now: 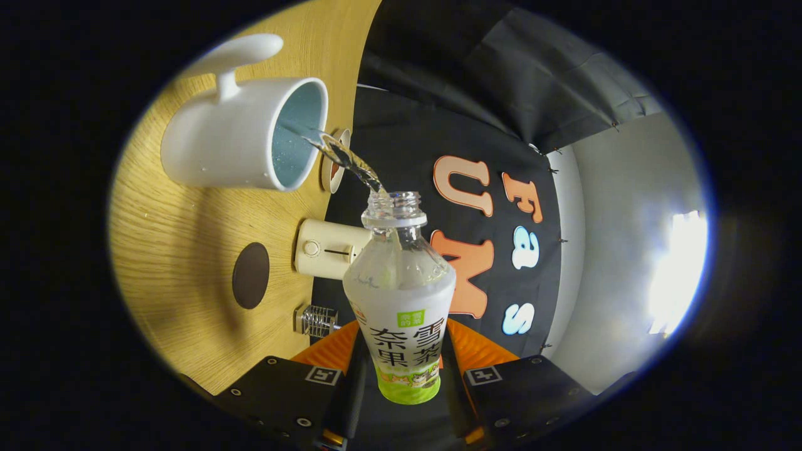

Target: Take the bottle from table, then pour the juice into the cup, finally place the bottle on the coaster

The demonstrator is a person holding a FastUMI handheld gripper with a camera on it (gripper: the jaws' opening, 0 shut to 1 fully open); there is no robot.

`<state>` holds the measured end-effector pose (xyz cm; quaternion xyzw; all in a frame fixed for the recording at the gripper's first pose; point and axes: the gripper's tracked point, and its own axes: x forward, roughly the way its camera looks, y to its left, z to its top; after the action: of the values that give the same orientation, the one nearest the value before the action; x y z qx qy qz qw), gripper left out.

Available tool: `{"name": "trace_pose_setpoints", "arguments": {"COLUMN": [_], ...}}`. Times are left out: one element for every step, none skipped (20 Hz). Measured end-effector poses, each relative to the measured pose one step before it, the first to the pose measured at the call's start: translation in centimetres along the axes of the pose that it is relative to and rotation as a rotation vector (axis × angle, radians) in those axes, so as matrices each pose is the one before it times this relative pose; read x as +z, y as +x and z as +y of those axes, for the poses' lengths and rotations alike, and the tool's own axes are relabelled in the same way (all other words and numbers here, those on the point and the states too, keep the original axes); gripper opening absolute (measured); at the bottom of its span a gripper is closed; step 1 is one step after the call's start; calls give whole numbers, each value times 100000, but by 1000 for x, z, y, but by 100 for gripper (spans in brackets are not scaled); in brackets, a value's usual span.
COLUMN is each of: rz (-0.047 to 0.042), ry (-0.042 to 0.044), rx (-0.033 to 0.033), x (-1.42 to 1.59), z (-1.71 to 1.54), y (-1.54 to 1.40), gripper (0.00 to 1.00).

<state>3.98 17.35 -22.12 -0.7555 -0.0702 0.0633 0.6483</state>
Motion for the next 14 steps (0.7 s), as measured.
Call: {"name": "trace_pose_setpoints", "arguments": {"rz": [-201,-450,-217,-512,-711,-430,-141,101,-34,-40,-305,-210,-370,-252], "ry": [-496,-604,-701,-559,-597,-584,-323,-54,95,-110,-356,-431,-393,-335], "rx": [-112,44,-235,-195,-136,-29,-25,235,184,-166,-150,-387,-96,-173], "x": [-60,70,123,86,164,56,14,-116,16,19,110,24,47,84], "z": [-43,-22,-89,-100,-35,5,-58,158,-97,-323,-98,-164,-137,-196], "y": [6,10,14,-94,-19,82,19,22,-1,74,-29,30,-19,177], "gripper": [58,58,58,58,58,58,57,57,57,57,57,57,57,57]}}
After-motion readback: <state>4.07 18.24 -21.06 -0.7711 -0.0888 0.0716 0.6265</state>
